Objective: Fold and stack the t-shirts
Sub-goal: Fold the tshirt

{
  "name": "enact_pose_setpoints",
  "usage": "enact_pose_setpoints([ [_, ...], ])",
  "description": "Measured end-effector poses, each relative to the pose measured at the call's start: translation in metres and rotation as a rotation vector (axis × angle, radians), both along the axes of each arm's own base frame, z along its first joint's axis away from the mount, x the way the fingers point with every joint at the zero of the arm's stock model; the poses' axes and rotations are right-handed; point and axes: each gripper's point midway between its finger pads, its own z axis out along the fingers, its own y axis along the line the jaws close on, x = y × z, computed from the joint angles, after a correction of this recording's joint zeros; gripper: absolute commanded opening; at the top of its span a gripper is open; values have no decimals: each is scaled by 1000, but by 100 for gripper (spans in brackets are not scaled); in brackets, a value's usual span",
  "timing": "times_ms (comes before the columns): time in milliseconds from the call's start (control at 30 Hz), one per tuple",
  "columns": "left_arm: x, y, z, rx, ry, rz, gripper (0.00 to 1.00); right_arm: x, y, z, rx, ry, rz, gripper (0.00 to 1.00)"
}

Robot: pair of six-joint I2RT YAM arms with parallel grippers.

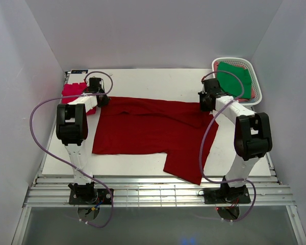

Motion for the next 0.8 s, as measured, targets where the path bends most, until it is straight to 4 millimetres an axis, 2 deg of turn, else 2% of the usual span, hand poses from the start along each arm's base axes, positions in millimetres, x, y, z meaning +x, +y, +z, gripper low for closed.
enact_pose_setpoints([
  [133, 0, 0, 0, 10, 1, -13, 1, -9, 1, 37, 18, -82, 11, 8],
  [267, -1, 2, 1, 33, 20, -38, 1, -31, 2, 50, 30, -100, 28, 8],
  [333, 0, 2, 0, 48, 37, -55, 1, -45, 4, 44, 36, -77, 40, 8],
  [567, 3, 5, 0, 94, 93, -102, 2, -115, 16, 1, 38, 96, 103, 8],
  [667, 1, 6, 0, 106, 115, -113, 2, -135, 25, -3, 42, 122, 132, 8],
  [800, 0, 8, 1, 119, 140, -120, 3, -150, 30, 3, 55, 112, 140, 8],
])
